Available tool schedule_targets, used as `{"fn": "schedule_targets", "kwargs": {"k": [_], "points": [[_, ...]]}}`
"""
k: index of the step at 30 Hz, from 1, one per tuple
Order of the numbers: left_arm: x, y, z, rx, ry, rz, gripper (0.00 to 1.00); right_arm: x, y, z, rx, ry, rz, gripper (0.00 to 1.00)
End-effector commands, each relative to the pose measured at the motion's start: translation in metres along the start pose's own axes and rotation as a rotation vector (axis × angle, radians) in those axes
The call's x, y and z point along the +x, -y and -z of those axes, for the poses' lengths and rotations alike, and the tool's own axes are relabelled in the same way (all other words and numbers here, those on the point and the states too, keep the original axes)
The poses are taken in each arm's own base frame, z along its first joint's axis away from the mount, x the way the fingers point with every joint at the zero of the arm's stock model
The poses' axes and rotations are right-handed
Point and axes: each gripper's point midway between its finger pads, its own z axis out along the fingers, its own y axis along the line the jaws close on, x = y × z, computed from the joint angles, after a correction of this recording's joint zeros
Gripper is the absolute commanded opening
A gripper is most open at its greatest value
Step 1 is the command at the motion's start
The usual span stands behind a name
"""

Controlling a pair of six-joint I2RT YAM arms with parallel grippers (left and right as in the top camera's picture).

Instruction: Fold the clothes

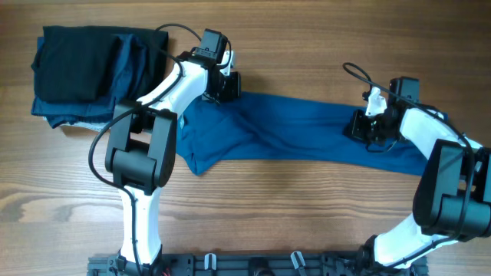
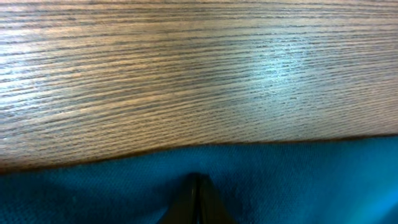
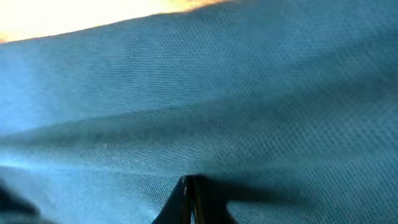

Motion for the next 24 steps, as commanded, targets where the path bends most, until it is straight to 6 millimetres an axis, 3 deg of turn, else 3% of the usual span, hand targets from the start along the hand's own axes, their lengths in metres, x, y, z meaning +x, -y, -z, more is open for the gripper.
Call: {"fn": "schedule_targets", "kwargs": {"k": [1,7,11,13,17,20,22,24], "points": [[0.007,-0.039,-0.016,-0.152,-0.020,0.032,0.04,0.055,0.074,-0.007,0.358,-0.148,-0.149,0.04],[0.004,-0.054,-0.012,-0.163,-0.016,0.052,0.04,0.063,0.075,-0.004,0.336,-0.178,-0.208,0.04],[-0.002,-0.057,-0.011,-0.160,0.002,0.051,0.04,0.039,0.051,-0.011,0.181,-0.113,-0.114,0.08],[-0.012,-0.052,-0.005,-0.151,0.036,0.022,0.04,0.014,0.031,-0.006,0.083,-0.058,-0.078,0.13],[-0.043,-0.027,0.035,-0.099,0.132,-0.001,0.04,-0.036,-0.004,0.022,-0.046,0.052,-0.024,0.20],[-0.065,0.012,0.087,0.022,0.224,-0.033,0.04,-0.064,-0.024,0.055,-0.080,0.125,0.063,0.29],[-0.069,0.030,0.116,0.087,0.265,-0.025,0.05,-0.075,-0.018,0.075,-0.001,0.153,0.067,0.33],[-0.062,0.040,0.123,0.133,0.243,-0.021,0.05,-0.076,-0.006,0.082,0.075,0.152,0.051,0.35]]}}
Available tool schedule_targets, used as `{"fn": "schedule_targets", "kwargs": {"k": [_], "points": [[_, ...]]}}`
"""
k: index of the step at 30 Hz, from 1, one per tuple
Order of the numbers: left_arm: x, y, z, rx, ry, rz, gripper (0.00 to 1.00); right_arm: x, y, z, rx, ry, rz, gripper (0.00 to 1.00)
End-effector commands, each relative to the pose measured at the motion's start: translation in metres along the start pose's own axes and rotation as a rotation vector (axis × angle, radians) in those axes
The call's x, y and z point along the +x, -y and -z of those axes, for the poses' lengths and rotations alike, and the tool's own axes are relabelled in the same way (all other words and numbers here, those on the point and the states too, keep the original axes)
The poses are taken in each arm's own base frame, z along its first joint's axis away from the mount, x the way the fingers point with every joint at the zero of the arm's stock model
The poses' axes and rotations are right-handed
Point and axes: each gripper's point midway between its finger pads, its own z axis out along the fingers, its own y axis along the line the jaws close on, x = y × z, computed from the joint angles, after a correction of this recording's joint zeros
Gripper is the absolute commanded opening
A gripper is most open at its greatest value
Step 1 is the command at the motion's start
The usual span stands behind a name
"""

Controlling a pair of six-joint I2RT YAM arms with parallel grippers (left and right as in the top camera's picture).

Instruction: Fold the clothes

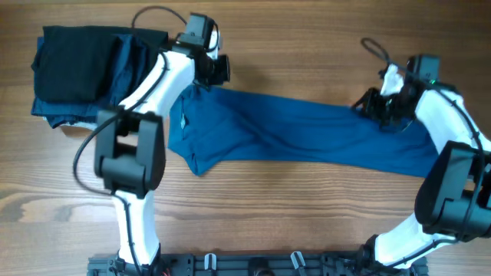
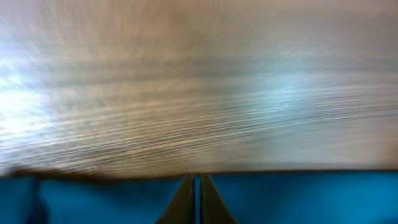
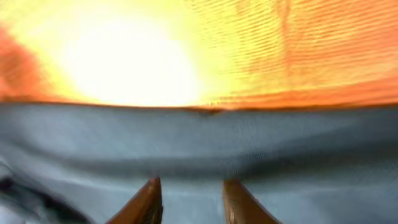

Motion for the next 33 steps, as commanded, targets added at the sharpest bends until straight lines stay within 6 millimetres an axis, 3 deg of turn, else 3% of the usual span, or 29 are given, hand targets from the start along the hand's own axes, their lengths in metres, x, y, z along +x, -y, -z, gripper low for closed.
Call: {"fn": "schedule_targets", "kwargs": {"k": [1,4,13,18,22,27,33], "points": [[-0.021,0.049,0.066,0.170,0.079,-0.020,0.05,-0.020,0.013,0.030,0.126,0.065,0.036,0.34],[0.006,0.059,0.054,0.218,-0.037,-0.008,0.04,-0.009,0.031,0.027,0.195,0.036,0.010,0.04],[0.072,0.097,-0.007,0.236,-0.240,-0.072,0.04,0.012,0.043,0.012,0.212,0.000,-0.007,0.04],[0.095,0.109,-0.033,0.231,-0.296,-0.104,0.05,0.011,0.048,0.000,0.209,0.036,0.003,0.04],[0.105,0.102,-0.047,0.213,-0.331,-0.095,0.04,0.005,0.053,-0.009,0.210,0.099,0.023,0.04],[0.114,0.077,-0.070,0.116,-0.355,-0.085,0.04,0.004,0.076,-0.020,0.309,0.177,0.036,0.04],[0.117,0.059,-0.077,0.028,-0.353,-0.112,0.04,-0.003,0.092,-0.025,0.373,0.287,0.052,0.04]]}}
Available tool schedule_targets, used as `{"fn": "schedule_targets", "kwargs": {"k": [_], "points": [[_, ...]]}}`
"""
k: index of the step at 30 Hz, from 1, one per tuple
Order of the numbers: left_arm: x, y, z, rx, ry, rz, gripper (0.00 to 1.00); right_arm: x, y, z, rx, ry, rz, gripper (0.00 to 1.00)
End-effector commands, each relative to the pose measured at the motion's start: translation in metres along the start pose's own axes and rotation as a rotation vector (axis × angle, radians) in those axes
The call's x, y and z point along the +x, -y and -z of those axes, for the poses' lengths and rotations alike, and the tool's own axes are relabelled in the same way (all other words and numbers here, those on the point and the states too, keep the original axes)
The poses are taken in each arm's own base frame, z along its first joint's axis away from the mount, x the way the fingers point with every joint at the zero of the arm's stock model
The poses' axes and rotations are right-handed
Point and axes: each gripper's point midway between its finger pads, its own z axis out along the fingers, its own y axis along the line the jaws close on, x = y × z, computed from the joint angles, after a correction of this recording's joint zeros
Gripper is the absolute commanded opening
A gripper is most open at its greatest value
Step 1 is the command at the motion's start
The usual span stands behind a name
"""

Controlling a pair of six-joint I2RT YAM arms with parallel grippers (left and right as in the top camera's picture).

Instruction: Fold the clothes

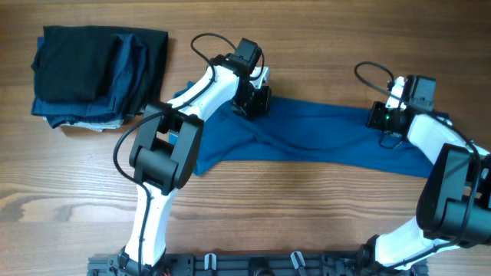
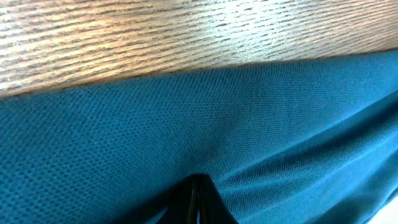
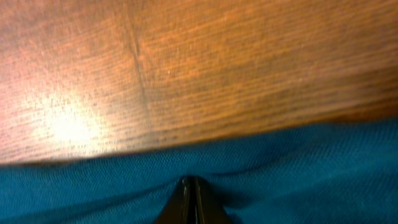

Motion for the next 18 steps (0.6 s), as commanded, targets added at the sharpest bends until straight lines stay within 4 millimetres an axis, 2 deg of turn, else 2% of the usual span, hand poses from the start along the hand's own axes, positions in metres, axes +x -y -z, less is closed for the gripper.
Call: {"fn": "schedule_targets", "kwargs": {"k": [1,7,10,11,13,15,17,18], "points": [[0.005,-0.032,-0.013,-0.131,-0.015,0.014,0.04,0.002,0.016,-0.003,0.085,0.048,-0.001,0.04],[0.005,-0.038,-0.012,-0.166,-0.014,0.014,0.04,-0.004,0.018,-0.005,0.093,0.097,0.000,0.06],[0.001,-0.036,-0.010,-0.160,0.002,0.008,0.04,-0.021,0.011,-0.001,0.056,0.158,0.006,0.07],[-0.002,-0.033,-0.006,-0.156,0.016,0.003,0.04,-0.029,0.007,0.003,0.038,0.175,0.010,0.10],[-0.012,-0.022,0.012,-0.141,0.064,-0.013,0.04,-0.046,0.002,0.018,0.026,0.203,0.015,0.18],[-0.024,-0.009,0.034,-0.123,0.121,-0.032,0.04,-0.061,0.002,0.039,0.032,0.221,0.021,0.22],[-0.037,0.009,0.064,-0.100,0.195,-0.059,0.06,-0.072,0.012,0.070,0.070,0.221,0.000,0.28],[-0.041,0.017,0.079,-0.089,0.229,-0.072,0.09,-0.075,0.022,0.084,0.103,0.218,-0.020,0.37]]}}
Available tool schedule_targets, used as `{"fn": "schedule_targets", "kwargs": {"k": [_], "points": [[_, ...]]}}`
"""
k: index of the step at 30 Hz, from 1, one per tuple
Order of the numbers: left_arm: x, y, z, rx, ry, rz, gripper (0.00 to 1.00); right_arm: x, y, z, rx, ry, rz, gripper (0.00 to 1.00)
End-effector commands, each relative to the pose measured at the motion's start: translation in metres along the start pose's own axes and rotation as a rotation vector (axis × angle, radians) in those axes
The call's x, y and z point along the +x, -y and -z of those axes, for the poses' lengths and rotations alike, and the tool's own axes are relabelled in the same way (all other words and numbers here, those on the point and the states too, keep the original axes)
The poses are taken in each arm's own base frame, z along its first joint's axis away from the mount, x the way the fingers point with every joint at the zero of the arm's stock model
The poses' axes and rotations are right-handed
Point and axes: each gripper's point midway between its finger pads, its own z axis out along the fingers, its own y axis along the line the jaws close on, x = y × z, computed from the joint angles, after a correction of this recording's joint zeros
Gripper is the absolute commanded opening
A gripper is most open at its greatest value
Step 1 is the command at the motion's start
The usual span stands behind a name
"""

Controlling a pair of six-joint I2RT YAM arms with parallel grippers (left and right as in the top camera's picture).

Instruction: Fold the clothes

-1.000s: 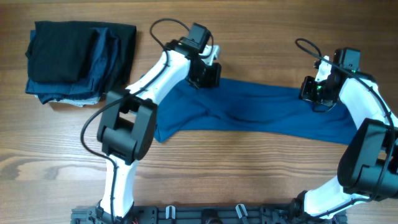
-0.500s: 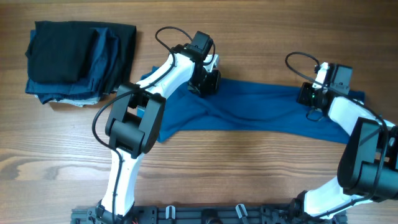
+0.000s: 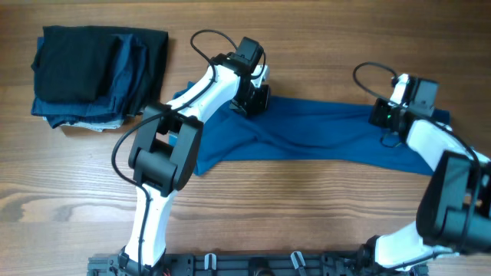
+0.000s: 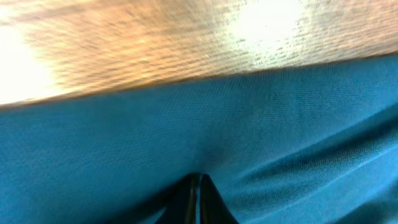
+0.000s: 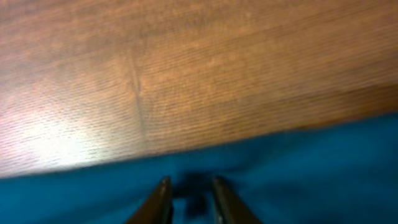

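Observation:
A long blue garment [image 3: 322,134] lies stretched across the middle of the wooden table [image 3: 307,38]. My left gripper [image 3: 252,100] sits at the garment's far edge, left of centre. In the left wrist view that gripper [image 4: 198,182] is shut, pinching the blue cloth [image 4: 280,124]. My right gripper [image 3: 381,115] is at the far edge near the garment's right end. In the right wrist view it [image 5: 190,190] stands open over the blue cloth [image 5: 311,168], its fingers [image 5: 163,190] apart, with nothing held.
A stack of folded dark clothes [image 3: 92,73] lies at the far left corner of the table. Bare wood shows beyond the garment in both wrist views. The arm bases stand along the near edge [image 3: 253,264].
My right gripper, shut on the garment's far edge before, now stands open at nearly the same spot. My left gripper stays shut on the cloth where it was.
Both grippers were first shut on the garment, left near its far left corner, right on its right part. Then the left sat further left and the right stood open. Later the left held the far edge nearer the middle and the right was shut; now the right is open.

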Motion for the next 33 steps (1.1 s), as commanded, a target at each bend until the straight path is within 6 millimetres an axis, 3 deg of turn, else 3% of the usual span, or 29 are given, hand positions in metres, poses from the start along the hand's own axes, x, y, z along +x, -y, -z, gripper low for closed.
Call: {"fn": "schedule_targets", "kwargs": {"k": [1,2,5,9,11,14,17,21,27,33], "points": [[-0.040,0.024,0.082,-0.003,0.215,-0.061,0.12,-0.065,0.032,0.073,0.103,0.157,-0.050,0.48],[-0.043,0.029,0.096,0.006,0.245,-0.069,0.18,-0.069,0.046,0.085,0.126,0.165,-0.077,0.55],[-0.045,0.036,0.130,0.019,0.299,-0.072,0.44,-0.068,0.092,0.105,0.169,0.172,-0.145,0.59],[-0.037,0.025,0.150,0.005,0.292,-0.029,0.88,-0.052,0.137,0.097,0.145,0.141,-0.205,0.60],[-0.032,0.014,0.150,-0.009,0.269,-0.002,0.96,-0.042,0.154,0.086,0.161,0.112,-0.234,0.59],[-0.027,-0.012,0.153,-0.067,0.244,0.073,0.99,-0.021,0.170,0.052,0.158,0.037,-0.267,0.59],[-0.026,-0.033,0.157,-0.111,0.241,0.148,0.99,0.002,0.170,0.018,0.136,-0.050,-0.277,0.60],[-0.021,-0.052,0.162,-0.137,0.222,0.203,0.99,0.029,0.169,-0.011,0.116,-0.140,-0.298,0.60],[-0.018,-0.065,0.165,-0.151,0.212,0.234,0.99,0.049,0.155,-0.028,0.048,-0.210,-0.315,0.54],[-0.019,-0.068,0.166,-0.165,0.218,0.235,1.00,0.066,0.144,-0.030,0.099,-0.301,-0.269,0.48]]}}
